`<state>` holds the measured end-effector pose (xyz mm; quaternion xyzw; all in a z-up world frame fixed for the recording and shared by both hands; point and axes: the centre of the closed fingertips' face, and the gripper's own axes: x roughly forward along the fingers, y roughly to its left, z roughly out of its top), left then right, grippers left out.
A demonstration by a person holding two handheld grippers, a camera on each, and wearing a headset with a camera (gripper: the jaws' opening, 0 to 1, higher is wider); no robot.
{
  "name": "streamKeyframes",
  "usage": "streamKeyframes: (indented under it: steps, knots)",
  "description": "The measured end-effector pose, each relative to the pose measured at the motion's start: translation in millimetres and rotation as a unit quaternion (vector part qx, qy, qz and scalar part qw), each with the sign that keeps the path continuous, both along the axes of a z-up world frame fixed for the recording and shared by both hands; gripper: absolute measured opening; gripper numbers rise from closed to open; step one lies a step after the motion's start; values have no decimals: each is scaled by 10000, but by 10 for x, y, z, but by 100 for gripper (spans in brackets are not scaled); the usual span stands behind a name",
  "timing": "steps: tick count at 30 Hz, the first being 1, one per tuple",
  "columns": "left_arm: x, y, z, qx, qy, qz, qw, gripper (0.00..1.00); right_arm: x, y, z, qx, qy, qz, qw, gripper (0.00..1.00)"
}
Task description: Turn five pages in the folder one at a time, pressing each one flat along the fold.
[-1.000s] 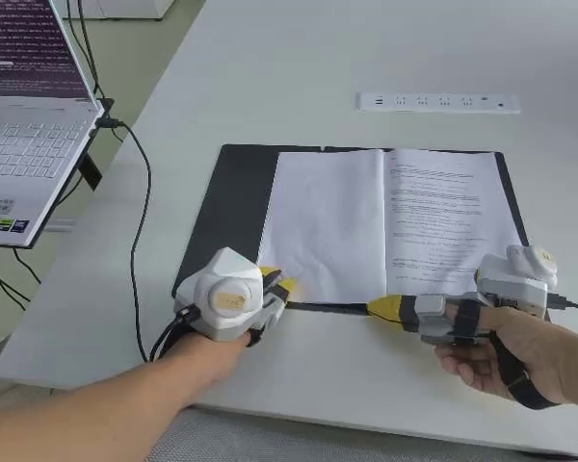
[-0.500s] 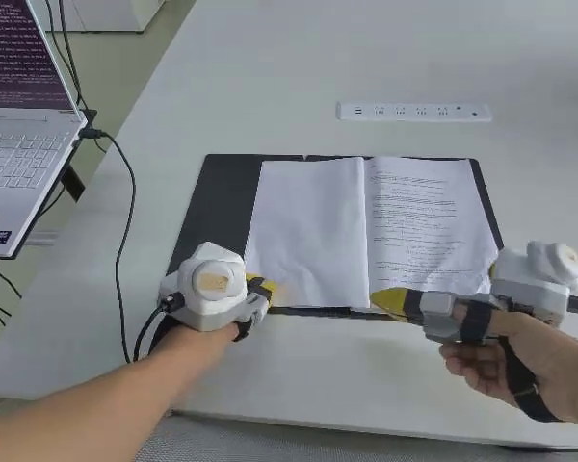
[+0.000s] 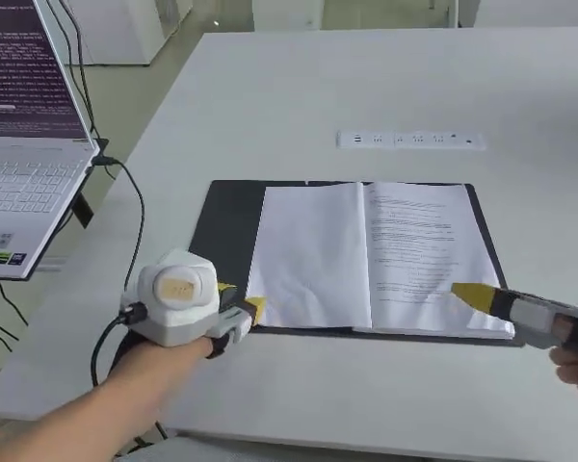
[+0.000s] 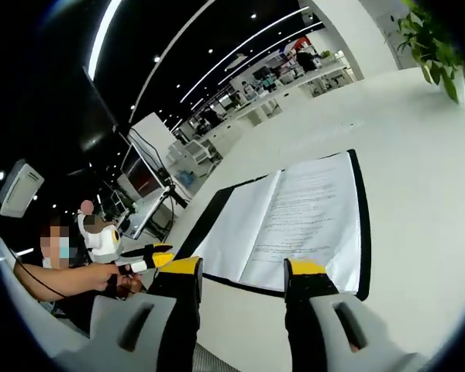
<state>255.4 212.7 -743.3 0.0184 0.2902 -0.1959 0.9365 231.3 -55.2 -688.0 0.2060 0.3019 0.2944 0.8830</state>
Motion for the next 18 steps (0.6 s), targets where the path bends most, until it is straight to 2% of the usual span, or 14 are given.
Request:
streamKeyframes:
  steps: [2, 3, 7, 8, 11, 16, 18]
  knots:
    - [-40, 40, 82, -52, -38, 51, 10000, 37, -27, -76, 59, -174, -207, -118, 9996, 45]
    - [-53, 55, 149, -82, -149, 78, 9998, 40, -39, -128, 88, -318, -348, -227, 9986, 49]
    - [-149, 67, 253, 31, -255, 18, 9997, 48, -84, -277, 117, -708, -643, -477, 9943, 55]
    - [-185, 63, 280, 52, -274, -4, 9996, 54, -100, -330, 110, -824, -695, -571, 9925, 56]
    - [-250, 60, 343, 68, -356, 26, 9993, 66, -170, -362, 93, -846, -730, -643, 9917, 59]
    - [-356, 26, 411, 135, -382, 6, 9992, 86, -249, -447, -12, -1004, -676, -747, 9898, 62]
    - [-381, 12, 444, 27, -386, 19, 9992, 87, -263, -488, -28, -1076, -683, -804, 9886, 64]
